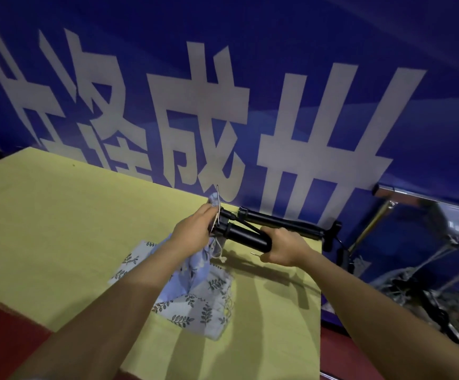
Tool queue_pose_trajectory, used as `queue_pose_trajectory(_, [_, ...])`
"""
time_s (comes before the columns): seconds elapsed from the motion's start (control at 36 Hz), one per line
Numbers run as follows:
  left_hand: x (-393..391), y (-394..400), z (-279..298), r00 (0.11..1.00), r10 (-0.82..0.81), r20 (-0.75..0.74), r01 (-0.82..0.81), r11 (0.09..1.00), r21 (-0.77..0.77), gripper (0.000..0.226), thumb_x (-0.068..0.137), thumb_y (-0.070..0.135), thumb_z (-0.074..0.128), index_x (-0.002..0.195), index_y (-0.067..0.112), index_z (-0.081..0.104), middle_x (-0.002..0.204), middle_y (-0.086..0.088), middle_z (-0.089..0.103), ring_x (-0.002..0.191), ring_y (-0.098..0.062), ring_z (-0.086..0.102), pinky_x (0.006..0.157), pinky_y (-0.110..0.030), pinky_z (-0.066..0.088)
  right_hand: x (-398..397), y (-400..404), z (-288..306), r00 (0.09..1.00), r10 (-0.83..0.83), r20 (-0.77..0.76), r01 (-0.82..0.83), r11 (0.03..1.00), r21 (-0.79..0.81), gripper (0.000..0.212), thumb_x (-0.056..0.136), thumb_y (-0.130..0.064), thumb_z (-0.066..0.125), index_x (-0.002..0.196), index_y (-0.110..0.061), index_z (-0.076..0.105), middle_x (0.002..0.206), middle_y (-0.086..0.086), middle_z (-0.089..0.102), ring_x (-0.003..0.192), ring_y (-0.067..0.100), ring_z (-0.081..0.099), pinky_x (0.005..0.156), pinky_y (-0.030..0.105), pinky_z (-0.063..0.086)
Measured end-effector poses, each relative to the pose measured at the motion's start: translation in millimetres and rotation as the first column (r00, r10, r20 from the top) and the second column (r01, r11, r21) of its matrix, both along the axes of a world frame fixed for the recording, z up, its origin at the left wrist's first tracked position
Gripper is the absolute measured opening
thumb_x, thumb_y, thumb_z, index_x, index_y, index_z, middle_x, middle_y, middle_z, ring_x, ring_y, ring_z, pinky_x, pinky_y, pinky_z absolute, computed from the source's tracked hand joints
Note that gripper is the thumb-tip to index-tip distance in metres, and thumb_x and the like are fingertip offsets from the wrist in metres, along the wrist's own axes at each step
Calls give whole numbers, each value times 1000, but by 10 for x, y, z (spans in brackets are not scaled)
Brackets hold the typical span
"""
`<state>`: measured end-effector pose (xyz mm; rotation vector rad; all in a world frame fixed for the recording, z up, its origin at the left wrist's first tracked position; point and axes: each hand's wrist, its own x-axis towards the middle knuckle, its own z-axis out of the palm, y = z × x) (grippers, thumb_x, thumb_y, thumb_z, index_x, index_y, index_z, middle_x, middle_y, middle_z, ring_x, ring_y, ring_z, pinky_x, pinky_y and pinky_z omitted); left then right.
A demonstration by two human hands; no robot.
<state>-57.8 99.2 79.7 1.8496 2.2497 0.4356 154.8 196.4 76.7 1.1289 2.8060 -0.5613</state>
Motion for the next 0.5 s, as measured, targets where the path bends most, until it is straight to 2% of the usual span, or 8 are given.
queue_pose_trajectory(0.06, [8, -19, 55, 999, 1, -36, -2, 1000, -20, 69, 86, -8, 43, 145, 24, 27, 147, 4, 31, 80, -30, 53, 56, -37, 40, 16, -5, -12, 1000, 1, 10, -1, 1000, 4, 46, 77, -33, 70, 116, -22, 47, 93, -4, 57, 84, 17, 58, 69, 27, 50])
queue_pose_trajectory(0.11, [34, -24, 78, 999, 40, 12, -40, 999, -11, 75, 86, -10, 43, 147, 26, 18, 150, 5, 28, 63, -29, 47, 52, -35, 34, 11, -13, -15, 1000, -1, -2, 1, 1000, -4, 49, 77, -31, 71, 118, -22, 45, 95, -4, 55, 85, 16, 57, 68, 25, 48])
queue_pose_trajectory(0.17, [57, -19, 84, 992, 72, 104, -75, 997, 22, 78, 85, -9, 43, 146, 30, 13, 149, 3, 29, 62, -32, 51, 52, -35, 32, -15, -15, -8, 1000, -3, -15, 3, 1000, -1, 50, 77, -30, 71, 118, -22, 45, 94, -4, 55, 84, 16, 56, 65, 22, 45])
queue_pose_trajectory(0.22, [59, -1, 98, 990, 82, 114, -86, 996, 35, 79, 85, -8, 43, 145, 33, 12, 145, 2, 36, 66, -34, 56, 51, -34, 32, -42, -10, -3, 1000, -5, -15, 5, 1000, 13, 51, 77, -31, 71, 120, -22, 45, 95, -4, 55, 84, 16, 56, 65, 23, 46])
queue_pose_trajectory(0.28, [62, 5, 138, 997, 62, 47, -63, 998, 22, 84, 82, -11, 43, 145, 35, 12, 144, 1, 37, 62, -31, 55, 47, -32, 31, -54, 6, -7, 1000, -12, -5, 12, 1000, 29, 51, 77, -31, 71, 120, -21, 44, 97, -2, 56, 86, 17, 57, 67, 25, 49])
queue_pose_trajectory(0.33, [84, -19, 209, 995, 18, -95, -20, 1000, -20, 89, 80, -12, 44, 146, 38, 11, 146, 0, 32, 56, -26, 48, 44, -30, 30, -66, 21, -7, 1000, -13, 17, 12, 998, 56, 52, 77, -32, 70, 119, -21, 43, 99, 0, 57, 86, 19, 57, 67, 28, 48])
queue_pose_trajectory(0.42, [142, -49, 260, 949, -75, -307, 51, 995, -85, 88, 81, -8, 43, 145, 44, 13, 143, -8, 28, 65, -24, 46, 49, -31, 33, -94, 36, -16, 999, -24, 37, 20, 996, 89, 56, 76, -33, 70, 120, -20, 39, 104, 2, 59, 87, 20, 58, 65, 28, 45])
queue_pose_trajectory(0.5, [171, -27, 228, 935, -82, -344, 51, 994, -98, 86, 82, -7, 44, 145, 44, 15, 139, -12, 29, 67, -25, 48, 53, -32, 36, -113, 34, -27, 998, -44, 37, 40, 995, 95, 60, 75, -32, 71, 121, -19, 35, 103, 2, 59, 84, 20, 56, 61, 27, 41])
